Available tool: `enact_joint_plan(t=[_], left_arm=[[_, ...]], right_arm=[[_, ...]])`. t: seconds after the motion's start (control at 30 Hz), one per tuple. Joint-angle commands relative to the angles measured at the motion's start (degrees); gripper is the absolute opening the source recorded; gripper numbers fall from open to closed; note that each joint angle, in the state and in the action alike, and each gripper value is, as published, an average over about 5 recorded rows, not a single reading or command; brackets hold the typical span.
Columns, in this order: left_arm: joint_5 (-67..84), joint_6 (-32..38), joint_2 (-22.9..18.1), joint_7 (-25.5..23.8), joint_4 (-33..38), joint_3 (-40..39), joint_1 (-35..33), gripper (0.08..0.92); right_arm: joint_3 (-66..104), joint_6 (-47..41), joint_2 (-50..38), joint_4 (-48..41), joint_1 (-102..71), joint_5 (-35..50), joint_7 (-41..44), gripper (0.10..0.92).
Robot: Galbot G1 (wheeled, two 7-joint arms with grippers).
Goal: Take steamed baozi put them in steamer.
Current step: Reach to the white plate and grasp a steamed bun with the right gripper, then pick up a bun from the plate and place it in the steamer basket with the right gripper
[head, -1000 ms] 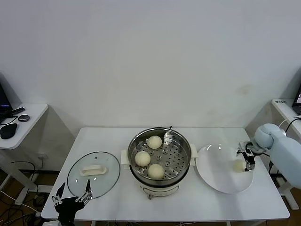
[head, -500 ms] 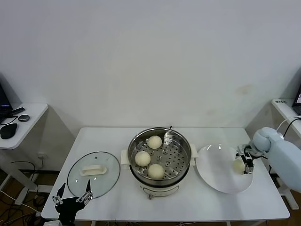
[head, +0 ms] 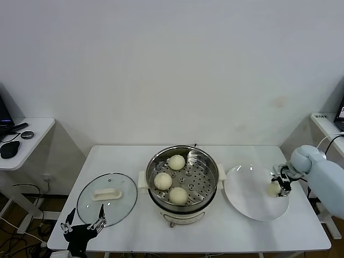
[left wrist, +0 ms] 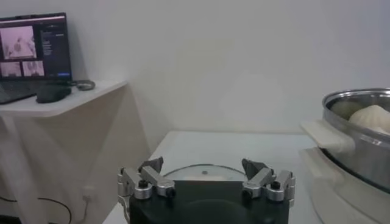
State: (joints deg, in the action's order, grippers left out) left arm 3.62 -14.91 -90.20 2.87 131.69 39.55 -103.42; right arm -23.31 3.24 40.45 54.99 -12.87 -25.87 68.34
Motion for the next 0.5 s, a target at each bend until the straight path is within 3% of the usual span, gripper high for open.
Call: enact_joint_plan(t=[0.03, 0.33, 0.5], left_arm=[[0.0, 0.0, 0.1, 0.0, 0.0, -0.1, 0.2, 0.823], [-0.2, 0.0, 0.2, 0.2, 0.1, -0.7, 1.9, 0.823], [-0.8, -0.3, 0.2, 0.2, 0.6, -1.0, 3.0, 0.823]], right_arm=[[-0.5, -1.0, -1.0, 1.6, 1.5, 4.4, 2.0, 0.494], [-11.0, -7.3, -4.0, 10.3, 14.3, 15.9, 5.8, 0.445], [-26.1, -13.9, -3.0, 16.0, 28.2, 29.3, 5.1, 0.450]])
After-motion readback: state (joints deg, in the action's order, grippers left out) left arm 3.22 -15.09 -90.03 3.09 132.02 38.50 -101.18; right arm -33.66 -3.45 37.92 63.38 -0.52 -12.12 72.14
